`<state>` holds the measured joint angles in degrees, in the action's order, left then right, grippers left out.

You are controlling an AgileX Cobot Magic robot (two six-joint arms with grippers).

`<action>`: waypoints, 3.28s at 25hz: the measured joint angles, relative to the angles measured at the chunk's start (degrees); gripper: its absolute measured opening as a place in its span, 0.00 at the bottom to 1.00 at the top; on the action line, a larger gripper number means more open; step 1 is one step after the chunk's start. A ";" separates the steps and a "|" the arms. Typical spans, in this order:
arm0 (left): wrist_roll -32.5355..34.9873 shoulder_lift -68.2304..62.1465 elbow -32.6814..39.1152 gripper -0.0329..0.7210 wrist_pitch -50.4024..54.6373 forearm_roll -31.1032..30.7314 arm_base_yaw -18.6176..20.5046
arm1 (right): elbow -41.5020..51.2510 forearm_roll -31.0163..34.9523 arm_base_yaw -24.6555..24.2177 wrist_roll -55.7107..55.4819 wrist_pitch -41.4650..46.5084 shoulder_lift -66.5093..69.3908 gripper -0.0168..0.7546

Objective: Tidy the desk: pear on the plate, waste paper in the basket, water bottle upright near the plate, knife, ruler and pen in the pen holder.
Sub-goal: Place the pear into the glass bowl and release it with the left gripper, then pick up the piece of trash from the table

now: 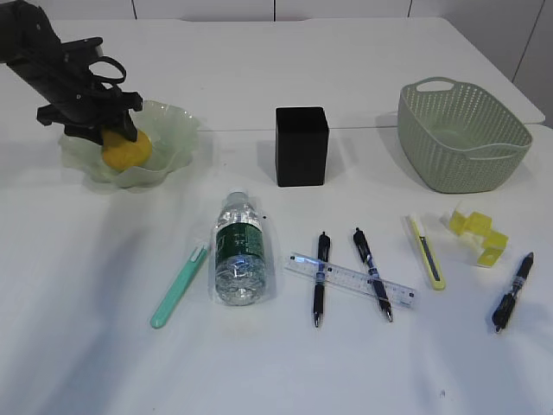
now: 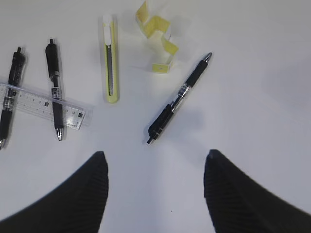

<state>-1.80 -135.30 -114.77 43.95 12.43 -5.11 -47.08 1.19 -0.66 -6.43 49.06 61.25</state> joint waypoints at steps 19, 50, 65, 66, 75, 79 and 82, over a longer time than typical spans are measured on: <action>0.00 0.69 0.00 0.74 0.57 1.00 0.00 | 0.00 0.00 0.00 0.00 0.00 0.00 0.62; 5.07 38.85 32.14 0.74 18.69 -6.40 0.00 | 0.00 0.30 0.00 1.17 1.02 0.00 0.62; 5.20 54.26 58.94 0.74 13.17 -3.81 0.00 | -12.08 0.17 0.00 3.83 2.93 17.67 0.62; 5.20 54.47 59.45 0.74 13.12 -3.81 0.00 | -13.27 0.09 0.00 3.93 3.06 19.39 0.62; 5.24 54.80 59.98 0.73 12.56 -3.70 0.00 | -23.81 -2.45 0.00 4.13 4.14 36.41 0.62; 5.33 54.80 59.98 0.73 12.52 -3.70 0.00 | -27.33 -4.15 0.00 4.28 4.50 42.12 0.62; 5.37 54.80 59.98 0.73 12.42 -3.70 0.00 | -29.19 -4.64 0.00 4.28 4.50 45.33 0.62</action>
<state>3.57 -80.50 -54.79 56.37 8.73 -5.11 -76.28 -3.45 -0.66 -2.15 53.56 106.58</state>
